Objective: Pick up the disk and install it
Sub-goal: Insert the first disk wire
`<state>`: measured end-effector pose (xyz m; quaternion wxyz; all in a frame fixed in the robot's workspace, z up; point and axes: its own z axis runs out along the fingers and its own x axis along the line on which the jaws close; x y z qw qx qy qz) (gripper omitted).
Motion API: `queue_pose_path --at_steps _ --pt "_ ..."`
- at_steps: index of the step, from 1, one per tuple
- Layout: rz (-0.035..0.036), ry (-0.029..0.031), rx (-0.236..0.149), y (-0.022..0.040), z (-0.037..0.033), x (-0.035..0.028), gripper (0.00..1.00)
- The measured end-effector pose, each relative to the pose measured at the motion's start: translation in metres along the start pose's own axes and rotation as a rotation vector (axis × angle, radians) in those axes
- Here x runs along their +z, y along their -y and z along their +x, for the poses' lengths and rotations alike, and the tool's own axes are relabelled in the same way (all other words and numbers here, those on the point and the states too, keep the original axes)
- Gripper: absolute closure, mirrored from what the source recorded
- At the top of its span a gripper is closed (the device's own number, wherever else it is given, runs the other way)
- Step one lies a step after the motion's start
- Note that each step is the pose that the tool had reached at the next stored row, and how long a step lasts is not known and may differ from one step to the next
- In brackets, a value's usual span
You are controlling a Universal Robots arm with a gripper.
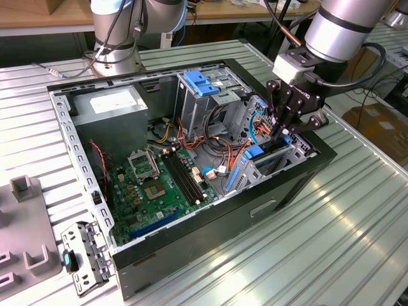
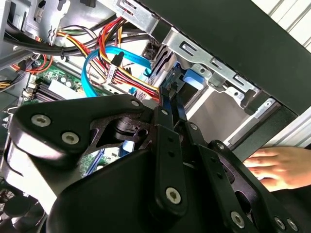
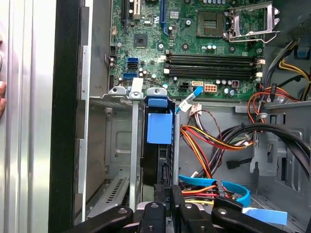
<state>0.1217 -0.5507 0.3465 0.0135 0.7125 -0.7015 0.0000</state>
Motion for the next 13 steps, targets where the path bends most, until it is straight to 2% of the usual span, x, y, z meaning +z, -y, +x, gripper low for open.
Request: queue_pose_path --at_steps 13 --pt "-0.0026 0.0002 0.012 0.0 -0.0001 0.0027 0.83"
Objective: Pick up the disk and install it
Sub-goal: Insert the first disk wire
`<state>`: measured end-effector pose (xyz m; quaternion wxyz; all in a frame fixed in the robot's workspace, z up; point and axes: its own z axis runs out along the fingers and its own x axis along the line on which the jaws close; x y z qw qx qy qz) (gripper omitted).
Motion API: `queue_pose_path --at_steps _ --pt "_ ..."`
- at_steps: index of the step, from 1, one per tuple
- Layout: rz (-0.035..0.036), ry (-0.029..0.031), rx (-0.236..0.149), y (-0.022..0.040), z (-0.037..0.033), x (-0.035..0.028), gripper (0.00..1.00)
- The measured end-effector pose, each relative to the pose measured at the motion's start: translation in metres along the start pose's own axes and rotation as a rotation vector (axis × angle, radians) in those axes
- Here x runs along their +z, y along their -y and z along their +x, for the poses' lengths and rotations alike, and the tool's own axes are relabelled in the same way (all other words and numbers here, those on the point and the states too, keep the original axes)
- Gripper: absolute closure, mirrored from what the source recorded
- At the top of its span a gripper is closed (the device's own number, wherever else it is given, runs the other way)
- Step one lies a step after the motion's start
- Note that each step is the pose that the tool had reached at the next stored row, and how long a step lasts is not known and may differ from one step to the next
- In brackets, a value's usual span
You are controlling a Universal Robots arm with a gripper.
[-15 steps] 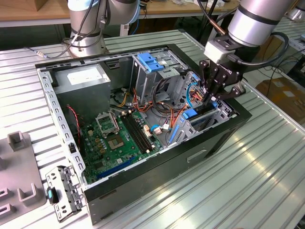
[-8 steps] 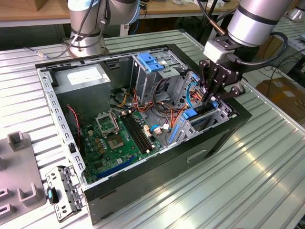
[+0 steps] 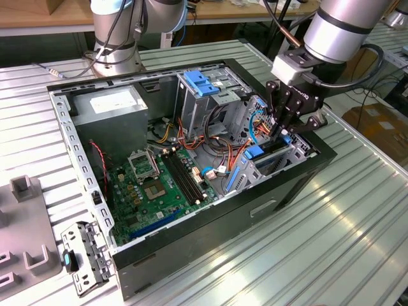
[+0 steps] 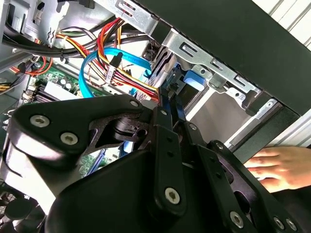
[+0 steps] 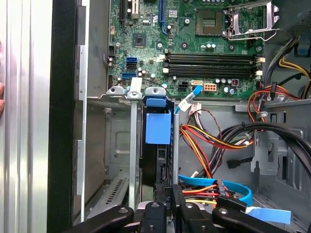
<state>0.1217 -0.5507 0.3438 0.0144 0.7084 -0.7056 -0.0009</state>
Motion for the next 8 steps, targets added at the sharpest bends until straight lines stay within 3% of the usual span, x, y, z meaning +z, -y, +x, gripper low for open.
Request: queue_pose_path --at_steps 8 --pt "-0.0007 0.0003 0.016 0.0002 0.0001 -0.002 0.83"
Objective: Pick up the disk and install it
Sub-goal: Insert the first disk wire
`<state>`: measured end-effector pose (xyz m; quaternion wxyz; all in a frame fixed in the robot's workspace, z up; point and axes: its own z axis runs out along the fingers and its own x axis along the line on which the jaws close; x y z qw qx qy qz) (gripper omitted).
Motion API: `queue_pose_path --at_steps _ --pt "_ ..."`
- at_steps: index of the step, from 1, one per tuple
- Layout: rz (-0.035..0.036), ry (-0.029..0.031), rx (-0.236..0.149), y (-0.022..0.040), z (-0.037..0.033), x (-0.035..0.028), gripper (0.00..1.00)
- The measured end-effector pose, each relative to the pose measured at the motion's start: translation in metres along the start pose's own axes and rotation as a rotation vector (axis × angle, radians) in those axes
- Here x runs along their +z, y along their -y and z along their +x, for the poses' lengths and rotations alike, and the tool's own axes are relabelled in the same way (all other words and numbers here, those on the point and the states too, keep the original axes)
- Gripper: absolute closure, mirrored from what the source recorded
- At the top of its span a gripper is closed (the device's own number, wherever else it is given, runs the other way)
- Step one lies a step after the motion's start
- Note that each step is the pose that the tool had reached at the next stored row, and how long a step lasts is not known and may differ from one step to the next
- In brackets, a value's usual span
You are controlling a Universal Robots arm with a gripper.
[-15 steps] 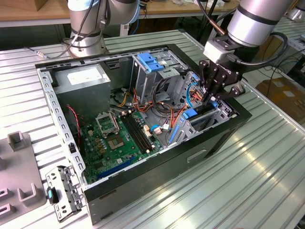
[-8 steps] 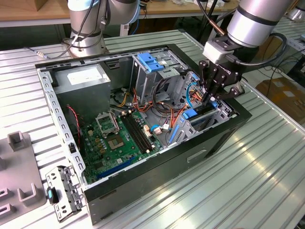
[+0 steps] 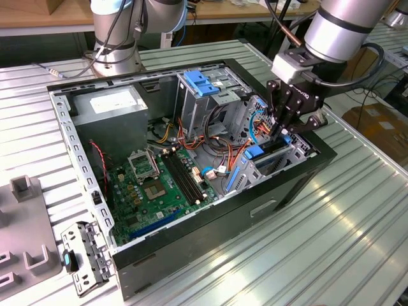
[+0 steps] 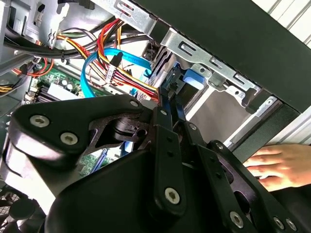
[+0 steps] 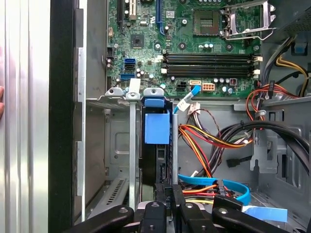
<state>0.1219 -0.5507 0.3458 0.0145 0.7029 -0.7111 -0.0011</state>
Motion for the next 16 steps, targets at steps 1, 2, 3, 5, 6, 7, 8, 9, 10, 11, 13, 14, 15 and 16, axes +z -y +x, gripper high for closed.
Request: queue_pose_path --at_steps 1,2,3,5,6,7,8,9,10,11,13,14,15,16 --pt "-0.0001 -0.0001 0.001 0.0 0.0001 -0.0001 0.83" --pt "-0.0001 0.0 0.002 0.0001 0.0002 0.0 0.83" --pt "-0.0002 0.0001 0.002 0.0001 0.0004 0.0 0.83" --pt "-0.0002 0.0001 0.002 0.0001 0.0007 0.0 0.83" --pt "-0.0002 0.0001 0.002 0.0 0.0008 0.0001 0.83" --pt "-0.0002 0.0001 0.002 0.0 0.0011 0.0001 0.83" --pt "-0.0002 0.0001 0.002 0.0001 0.0014 0.0001 0.83" --pt "-0.0002 0.0001 0.002 0.0001 0.0018 0.0001 0.83" --pt "-0.0002 0.0002 0.002 0.0001 0.002 0.0001 0.83" --pt "-0.0002 0.0 0.002 0.0001 0.0022 0.0001 0.83" --pt "-0.0001 0.0003 0.002 0.0001 0.0029 0.0002 0.83" --pt "-0.0002 0.0002 0.002 0.0001 0.0029 0.0002 0.83" --pt "-0.0002 0.0001 0.002 0.0001 0.0029 0.0001 0.83" --pt "-0.0002 0.0001 0.002 0.0001 0.003 0.0001 0.83"
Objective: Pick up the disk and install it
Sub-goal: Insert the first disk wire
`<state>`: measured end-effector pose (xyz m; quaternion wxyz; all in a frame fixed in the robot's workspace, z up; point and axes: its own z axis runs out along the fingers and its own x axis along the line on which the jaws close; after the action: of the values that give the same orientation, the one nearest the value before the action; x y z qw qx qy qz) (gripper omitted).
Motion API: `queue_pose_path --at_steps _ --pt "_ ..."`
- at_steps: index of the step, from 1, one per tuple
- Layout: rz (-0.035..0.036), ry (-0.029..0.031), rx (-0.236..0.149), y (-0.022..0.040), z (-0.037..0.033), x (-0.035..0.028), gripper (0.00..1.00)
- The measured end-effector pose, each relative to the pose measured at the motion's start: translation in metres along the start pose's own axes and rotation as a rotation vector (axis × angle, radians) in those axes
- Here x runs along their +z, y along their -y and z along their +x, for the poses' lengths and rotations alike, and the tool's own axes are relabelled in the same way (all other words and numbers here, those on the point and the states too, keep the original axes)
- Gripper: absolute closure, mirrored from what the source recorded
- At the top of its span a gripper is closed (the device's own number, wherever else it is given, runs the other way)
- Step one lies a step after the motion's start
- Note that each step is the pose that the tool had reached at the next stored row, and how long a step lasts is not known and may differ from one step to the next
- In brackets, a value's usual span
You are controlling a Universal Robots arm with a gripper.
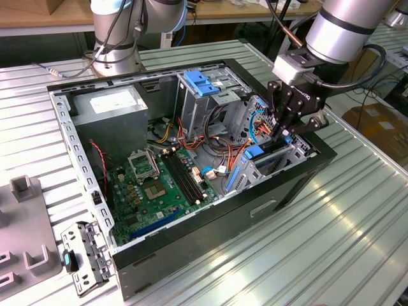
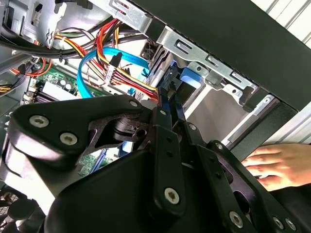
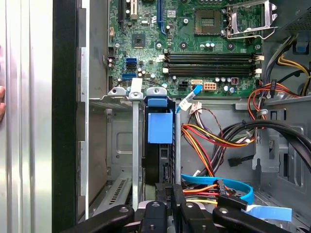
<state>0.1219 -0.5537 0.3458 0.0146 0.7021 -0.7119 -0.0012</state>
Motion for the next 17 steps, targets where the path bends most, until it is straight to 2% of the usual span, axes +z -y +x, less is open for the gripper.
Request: queue_pose_path --at_steps 13,14,15,17 --pt "-0.0013 0.0006 0.0 0.0001 -0.0001 0.0064 0.83" --pt "-0.0013 0.0005 0.0 0.0001 -0.0001 0.0062 0.82" --pt "-0.0013 0.0003 0.0 0.0001 -0.0001 0.0045 0.75" --pt "-0.0013 0.0001 0.0 0.0 0.0 -0.0012 0.75"
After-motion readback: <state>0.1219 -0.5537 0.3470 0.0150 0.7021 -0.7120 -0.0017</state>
